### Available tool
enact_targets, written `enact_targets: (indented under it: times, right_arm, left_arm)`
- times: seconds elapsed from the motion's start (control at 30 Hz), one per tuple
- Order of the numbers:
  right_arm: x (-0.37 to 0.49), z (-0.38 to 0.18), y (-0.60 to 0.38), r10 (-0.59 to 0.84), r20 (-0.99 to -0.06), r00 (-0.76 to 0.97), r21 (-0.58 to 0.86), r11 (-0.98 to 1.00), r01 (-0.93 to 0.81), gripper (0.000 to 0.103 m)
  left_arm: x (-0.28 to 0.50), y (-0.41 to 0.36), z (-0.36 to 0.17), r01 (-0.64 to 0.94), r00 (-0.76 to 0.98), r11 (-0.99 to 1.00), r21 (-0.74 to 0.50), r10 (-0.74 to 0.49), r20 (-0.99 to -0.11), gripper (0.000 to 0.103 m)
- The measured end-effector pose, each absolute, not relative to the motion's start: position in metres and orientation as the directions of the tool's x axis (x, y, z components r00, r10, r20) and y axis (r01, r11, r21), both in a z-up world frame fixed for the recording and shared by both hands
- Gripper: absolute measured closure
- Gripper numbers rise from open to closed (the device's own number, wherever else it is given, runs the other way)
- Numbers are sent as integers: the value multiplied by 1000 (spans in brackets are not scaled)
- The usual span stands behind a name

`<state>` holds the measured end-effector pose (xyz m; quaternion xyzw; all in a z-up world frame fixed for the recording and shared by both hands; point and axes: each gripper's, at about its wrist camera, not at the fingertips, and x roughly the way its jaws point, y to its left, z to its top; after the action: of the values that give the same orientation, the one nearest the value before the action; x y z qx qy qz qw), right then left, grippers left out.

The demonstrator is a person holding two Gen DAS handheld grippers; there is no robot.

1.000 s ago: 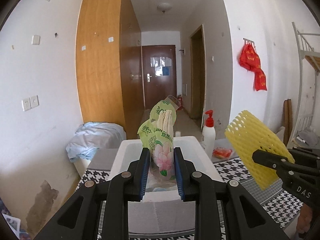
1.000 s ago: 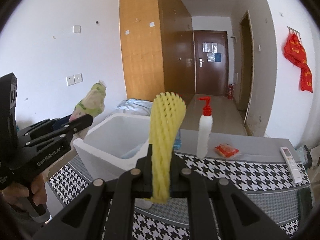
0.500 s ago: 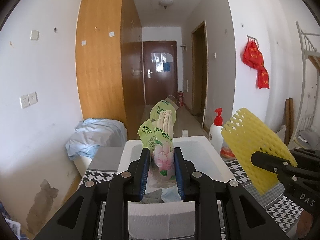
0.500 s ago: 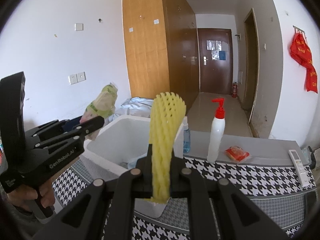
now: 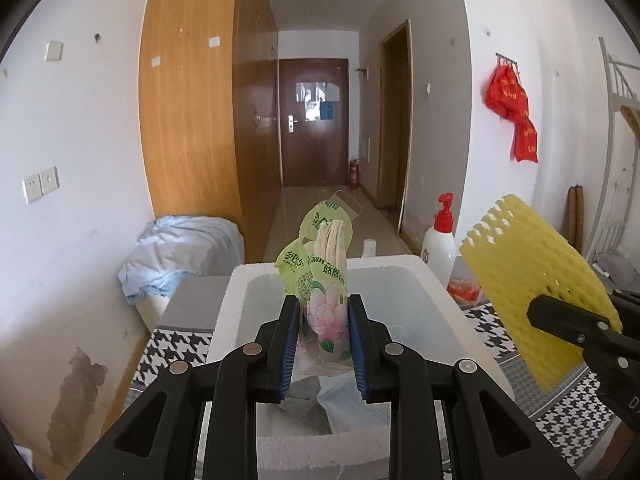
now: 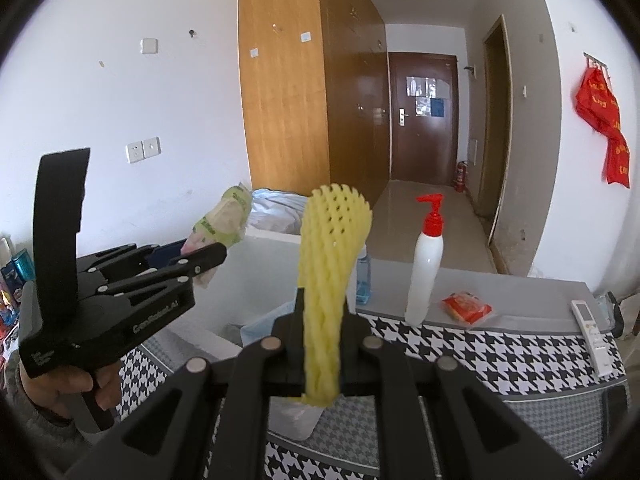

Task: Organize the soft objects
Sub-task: 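Open left gripper to drop the swab packet into the foam box, then lower right gripper into the foam box and release the yellow net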

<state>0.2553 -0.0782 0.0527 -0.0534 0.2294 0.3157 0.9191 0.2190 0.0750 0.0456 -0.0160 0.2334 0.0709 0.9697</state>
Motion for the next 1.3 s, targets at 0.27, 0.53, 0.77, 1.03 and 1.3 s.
enact_targets:
  times: [0.27,0.53,0.77,1.03,1.3]
  right_arm:
    - [258,52,-74,542,-465,700,41,803,-595,90]
    - [259,55,-65,542,-468,698,29,799,-601,90]
    - [260,57,-53,542,-470,696,10,792,-610,90]
    - [263,60,-35,566,-474,675,7,769,-639,90]
    - [270,63,-24,577,-484,658,16,758,-653,89]
  left_arm:
    - [221,79,41,-126,872,992,-1,111,-476,37]
    - [207,83,45,-175,890,984,25,169,-424,7]
    - [199,99,45,-214,885,977,13,200,-420,5]
    - [186,117,45,-261,880,965,3,239,-410,5]
    - [175,130,43,-298,872,955,1,272,-408,5]
